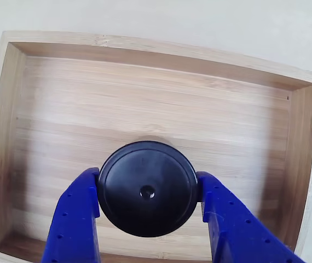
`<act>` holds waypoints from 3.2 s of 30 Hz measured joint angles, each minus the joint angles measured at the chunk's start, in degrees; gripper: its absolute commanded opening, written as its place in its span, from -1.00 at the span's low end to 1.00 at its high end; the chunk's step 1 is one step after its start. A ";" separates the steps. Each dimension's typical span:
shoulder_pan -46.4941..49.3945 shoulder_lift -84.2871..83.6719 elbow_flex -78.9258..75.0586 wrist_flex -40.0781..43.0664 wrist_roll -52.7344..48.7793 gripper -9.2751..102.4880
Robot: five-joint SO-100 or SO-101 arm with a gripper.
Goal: Place the black cylinder in the wooden box then return to rest.
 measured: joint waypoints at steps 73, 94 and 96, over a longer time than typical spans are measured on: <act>2.64 -96.15 62.67 16.70 -15.73 -0.84; -0.26 -101.95 77.61 25.93 -18.90 -0.84; -0.26 -102.22 77.96 26.63 -18.90 -0.84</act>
